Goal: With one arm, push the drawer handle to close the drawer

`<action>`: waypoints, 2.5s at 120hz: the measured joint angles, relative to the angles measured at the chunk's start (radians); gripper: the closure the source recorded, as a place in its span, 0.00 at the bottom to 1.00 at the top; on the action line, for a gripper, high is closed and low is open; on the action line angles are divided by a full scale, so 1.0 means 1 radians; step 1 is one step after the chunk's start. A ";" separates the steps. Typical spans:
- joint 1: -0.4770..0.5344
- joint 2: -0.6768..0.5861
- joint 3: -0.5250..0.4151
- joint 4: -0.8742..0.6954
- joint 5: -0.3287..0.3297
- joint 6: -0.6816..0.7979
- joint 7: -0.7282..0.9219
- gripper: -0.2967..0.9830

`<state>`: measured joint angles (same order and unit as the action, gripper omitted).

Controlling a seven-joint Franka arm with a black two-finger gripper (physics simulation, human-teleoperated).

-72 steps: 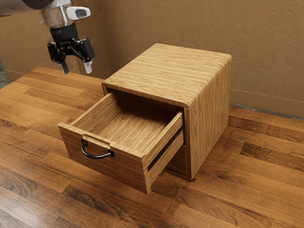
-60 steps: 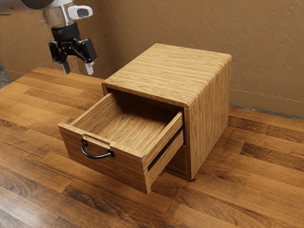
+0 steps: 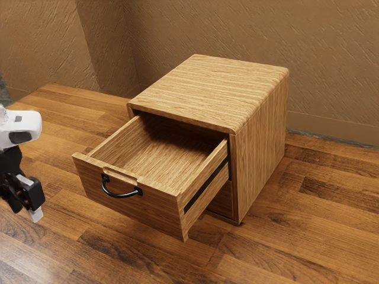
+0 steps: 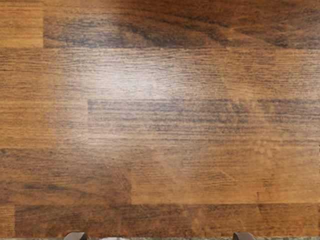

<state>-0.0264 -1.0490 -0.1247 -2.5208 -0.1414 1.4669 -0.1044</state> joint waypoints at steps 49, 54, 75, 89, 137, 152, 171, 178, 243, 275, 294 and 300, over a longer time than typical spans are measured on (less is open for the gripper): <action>-0.043 0.228 -0.088 -0.009 -0.100 0.172 -0.027 0.72; -0.043 0.253 -0.088 -0.009 -0.103 0.193 -0.032 0.74; -0.042 0.311 -0.115 -0.004 -0.073 0.270 -0.051 0.79; -0.041 0.354 -0.116 0.023 -0.051 0.307 -0.064 0.80; -0.041 0.540 -0.074 0.143 -0.012 0.423 -0.092 0.80; -0.041 0.608 -0.073 0.208 0.013 0.448 -0.098 0.80; -0.041 0.695 -0.073 0.294 0.035 0.474 -0.103 0.80; -0.041 0.716 -0.073 0.310 0.041 0.482 -0.104 0.80; -0.043 0.978 -0.069 0.565 0.110 0.515 -0.108 0.79; -0.024 1.062 -0.067 0.656 0.144 0.514 -0.106 0.79; -0.043 0.812 -0.070 0.414 0.083 0.482 -0.122 0.74; -0.040 0.761 -0.059 0.424 0.055 0.435 -0.134 0.66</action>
<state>-0.0668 -0.2881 -0.1840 -2.0967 -0.0861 1.9023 -0.2388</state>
